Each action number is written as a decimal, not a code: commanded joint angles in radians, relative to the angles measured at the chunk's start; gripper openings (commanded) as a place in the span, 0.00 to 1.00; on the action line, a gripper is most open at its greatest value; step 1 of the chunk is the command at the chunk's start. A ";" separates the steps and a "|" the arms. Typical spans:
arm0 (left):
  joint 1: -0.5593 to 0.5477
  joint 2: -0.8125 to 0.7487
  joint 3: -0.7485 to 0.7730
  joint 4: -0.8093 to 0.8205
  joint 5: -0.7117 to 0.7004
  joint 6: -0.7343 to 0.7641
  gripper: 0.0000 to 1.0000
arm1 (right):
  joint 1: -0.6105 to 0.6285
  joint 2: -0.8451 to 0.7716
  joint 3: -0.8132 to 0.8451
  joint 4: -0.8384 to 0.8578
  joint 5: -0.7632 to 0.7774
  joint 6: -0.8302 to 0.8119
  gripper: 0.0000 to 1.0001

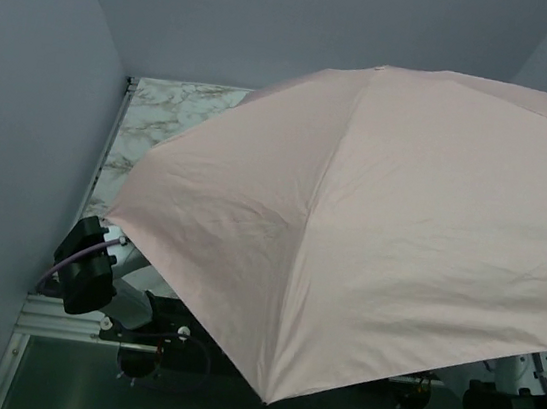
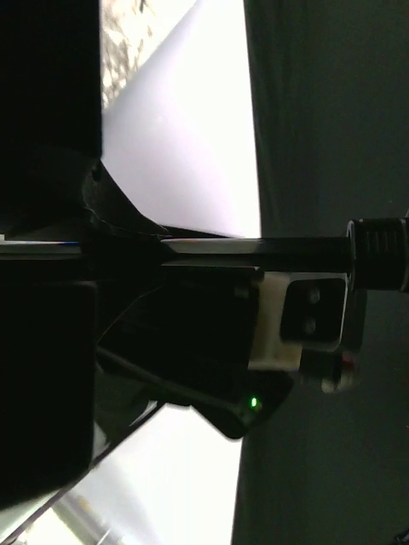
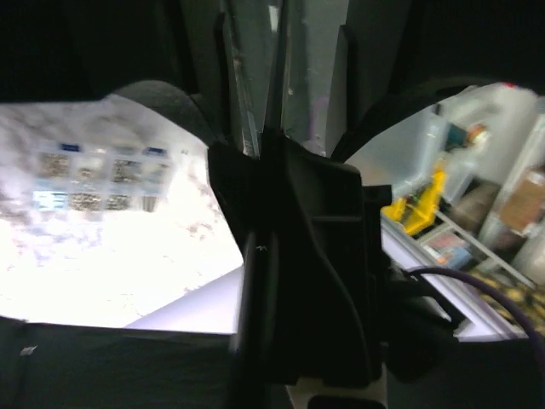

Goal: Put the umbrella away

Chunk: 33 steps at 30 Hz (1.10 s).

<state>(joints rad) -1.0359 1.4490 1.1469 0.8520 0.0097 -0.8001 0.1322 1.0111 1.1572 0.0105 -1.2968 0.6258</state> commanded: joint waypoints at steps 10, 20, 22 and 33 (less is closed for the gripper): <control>-0.077 -0.008 0.210 -0.312 -0.419 0.131 0.00 | 0.035 0.095 0.147 -0.416 0.178 -0.394 0.52; -0.061 -0.056 0.074 -0.083 -0.334 0.137 0.06 | 0.059 0.165 0.198 -0.314 0.095 -0.274 0.01; -0.038 -0.092 0.008 -0.017 -0.264 0.089 0.42 | 0.070 0.178 0.181 -0.159 0.047 -0.119 0.01; 0.011 -0.279 -0.256 0.158 0.027 0.136 0.89 | 0.112 0.270 0.212 0.500 -0.074 0.447 0.01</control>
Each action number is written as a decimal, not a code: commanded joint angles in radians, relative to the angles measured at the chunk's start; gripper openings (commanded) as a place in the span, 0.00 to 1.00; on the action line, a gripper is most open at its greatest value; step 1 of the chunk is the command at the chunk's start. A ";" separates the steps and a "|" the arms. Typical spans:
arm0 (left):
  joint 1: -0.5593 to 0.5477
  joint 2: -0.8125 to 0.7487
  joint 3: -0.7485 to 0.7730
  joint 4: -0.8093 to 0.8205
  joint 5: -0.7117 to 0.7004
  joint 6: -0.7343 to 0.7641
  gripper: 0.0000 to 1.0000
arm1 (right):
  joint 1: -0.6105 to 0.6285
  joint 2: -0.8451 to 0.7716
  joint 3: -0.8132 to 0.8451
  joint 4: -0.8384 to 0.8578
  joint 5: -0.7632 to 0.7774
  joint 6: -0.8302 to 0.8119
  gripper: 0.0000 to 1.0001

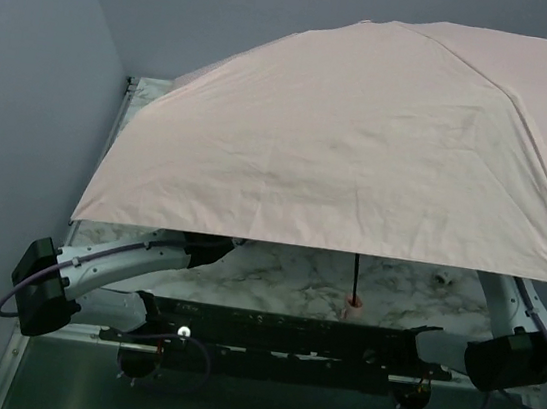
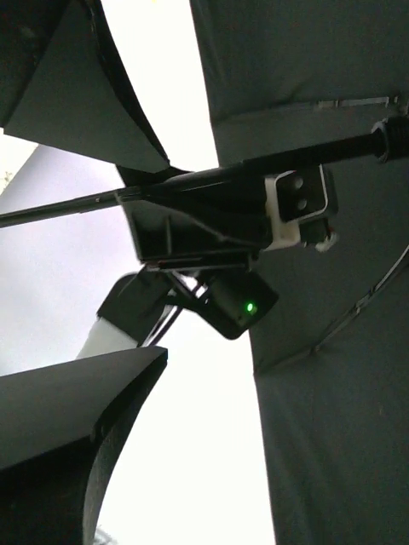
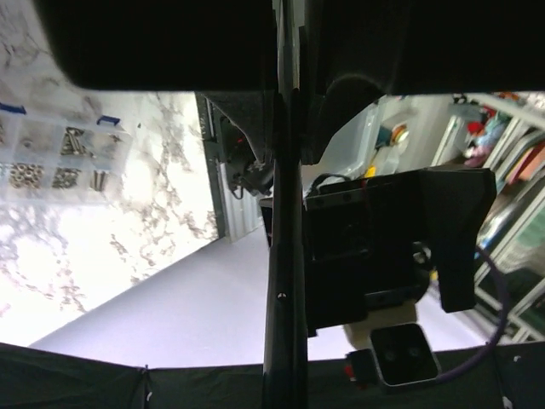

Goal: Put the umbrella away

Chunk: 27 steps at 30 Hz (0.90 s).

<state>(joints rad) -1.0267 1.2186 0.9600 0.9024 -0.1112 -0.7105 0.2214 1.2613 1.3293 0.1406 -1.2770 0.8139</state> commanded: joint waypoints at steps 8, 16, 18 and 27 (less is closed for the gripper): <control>0.058 -0.009 -0.141 0.275 0.150 0.034 0.93 | 0.053 0.081 -0.040 0.918 -0.198 0.639 0.01; 0.138 0.100 -0.128 0.502 0.247 -0.107 0.93 | 0.066 0.132 -0.068 1.282 -0.233 0.882 0.01; 0.143 0.128 -0.109 0.531 0.263 -0.128 0.93 | 0.067 0.142 -0.071 1.293 -0.237 0.877 0.01; 0.157 0.302 0.066 0.598 0.355 -0.270 0.77 | 0.068 0.159 -0.101 1.248 -0.239 0.823 0.01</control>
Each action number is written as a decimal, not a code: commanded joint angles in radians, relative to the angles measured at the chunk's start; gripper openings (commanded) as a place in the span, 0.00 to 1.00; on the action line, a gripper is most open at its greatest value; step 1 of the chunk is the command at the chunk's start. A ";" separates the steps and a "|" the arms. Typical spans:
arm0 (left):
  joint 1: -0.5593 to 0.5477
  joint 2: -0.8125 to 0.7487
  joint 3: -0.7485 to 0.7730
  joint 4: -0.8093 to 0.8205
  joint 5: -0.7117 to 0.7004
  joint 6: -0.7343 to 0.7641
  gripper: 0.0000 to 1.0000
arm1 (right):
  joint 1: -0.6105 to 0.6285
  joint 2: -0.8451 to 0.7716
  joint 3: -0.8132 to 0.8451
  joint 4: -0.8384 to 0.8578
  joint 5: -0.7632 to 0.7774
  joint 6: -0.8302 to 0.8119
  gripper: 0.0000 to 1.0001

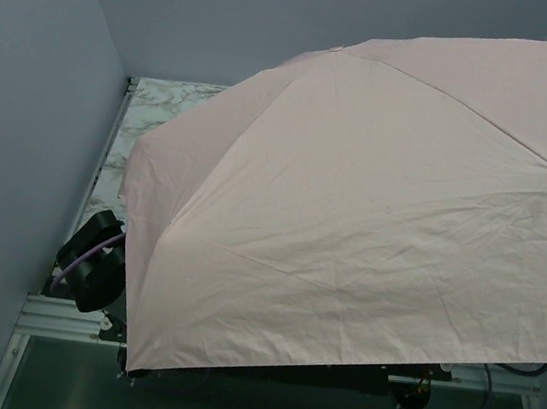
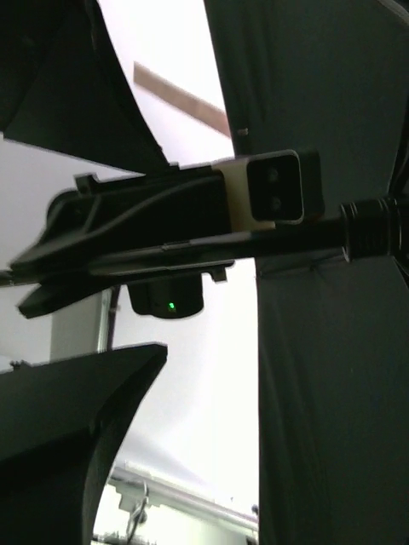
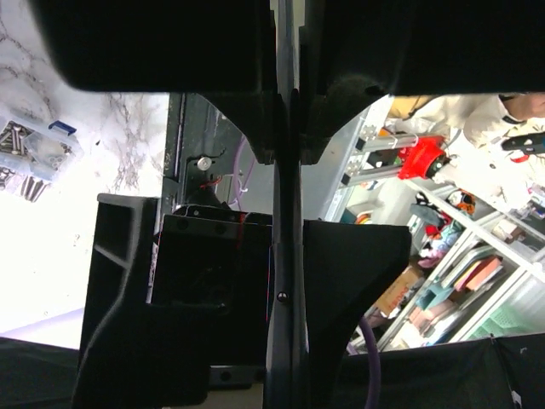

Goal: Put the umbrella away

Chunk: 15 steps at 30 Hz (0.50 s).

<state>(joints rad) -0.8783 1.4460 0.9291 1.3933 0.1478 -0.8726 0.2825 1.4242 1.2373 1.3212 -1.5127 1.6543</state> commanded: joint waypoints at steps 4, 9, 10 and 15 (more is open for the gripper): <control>0.010 0.144 0.163 0.165 0.166 -0.183 0.62 | 0.006 -0.026 -0.027 -0.002 -0.010 -0.072 0.01; 0.010 0.144 0.193 0.120 0.217 -0.192 0.00 | 0.005 -0.048 -0.035 -0.091 -0.012 -0.148 0.01; 0.010 0.130 0.182 0.108 0.208 -0.177 0.00 | 0.006 -0.052 -0.033 -0.140 -0.014 -0.178 0.02; 0.025 -0.004 0.069 -0.093 -0.002 -0.108 0.00 | 0.003 -0.063 -0.026 -0.393 -0.009 -0.367 0.67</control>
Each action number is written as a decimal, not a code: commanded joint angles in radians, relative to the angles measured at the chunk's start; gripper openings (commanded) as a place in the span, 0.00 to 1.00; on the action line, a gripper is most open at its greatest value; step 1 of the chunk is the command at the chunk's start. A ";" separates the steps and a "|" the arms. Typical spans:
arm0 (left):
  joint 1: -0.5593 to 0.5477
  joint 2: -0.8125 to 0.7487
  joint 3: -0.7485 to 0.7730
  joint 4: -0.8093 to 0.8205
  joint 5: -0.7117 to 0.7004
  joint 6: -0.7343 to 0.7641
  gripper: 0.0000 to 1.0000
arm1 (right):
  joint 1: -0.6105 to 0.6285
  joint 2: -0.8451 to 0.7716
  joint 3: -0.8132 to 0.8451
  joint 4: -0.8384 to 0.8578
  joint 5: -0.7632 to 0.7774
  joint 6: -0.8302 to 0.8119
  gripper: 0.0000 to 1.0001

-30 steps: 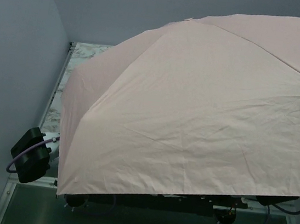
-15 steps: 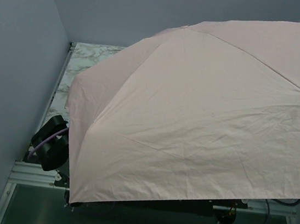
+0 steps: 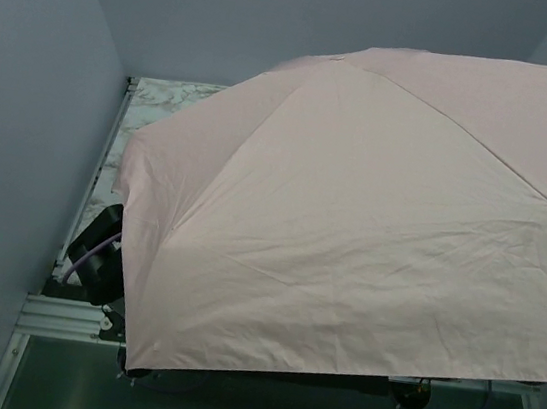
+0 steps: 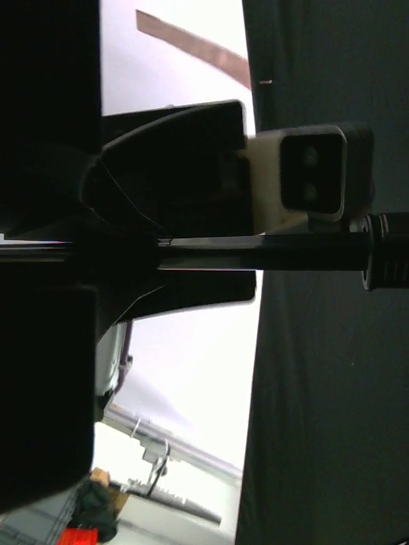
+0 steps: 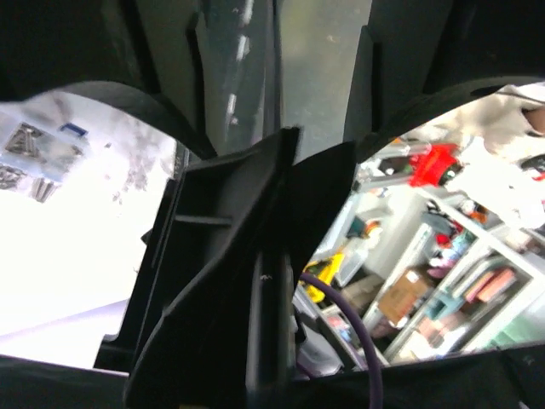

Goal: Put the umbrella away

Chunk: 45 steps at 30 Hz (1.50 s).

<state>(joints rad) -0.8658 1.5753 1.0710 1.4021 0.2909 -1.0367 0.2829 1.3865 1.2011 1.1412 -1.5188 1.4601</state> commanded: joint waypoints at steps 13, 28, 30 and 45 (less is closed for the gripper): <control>-0.014 -0.340 0.095 -0.847 -0.570 0.184 0.00 | 0.029 0.007 0.395 -1.616 0.412 -1.324 0.95; -0.157 -0.179 0.405 -1.101 -0.829 0.386 0.00 | 0.137 -0.090 0.343 -1.637 0.762 -1.423 0.25; -0.159 -0.170 0.414 -1.096 -0.805 0.389 0.00 | 0.136 -0.111 0.320 -1.618 0.764 -1.396 0.03; -0.044 -0.409 -0.109 -0.492 -0.260 0.315 0.93 | 0.036 -0.210 0.081 -1.073 0.292 -0.803 0.01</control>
<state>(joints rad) -0.9371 1.2037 1.0168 0.6983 -0.1707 -0.6971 0.3149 1.2037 1.3231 -0.2222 -1.0439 0.4629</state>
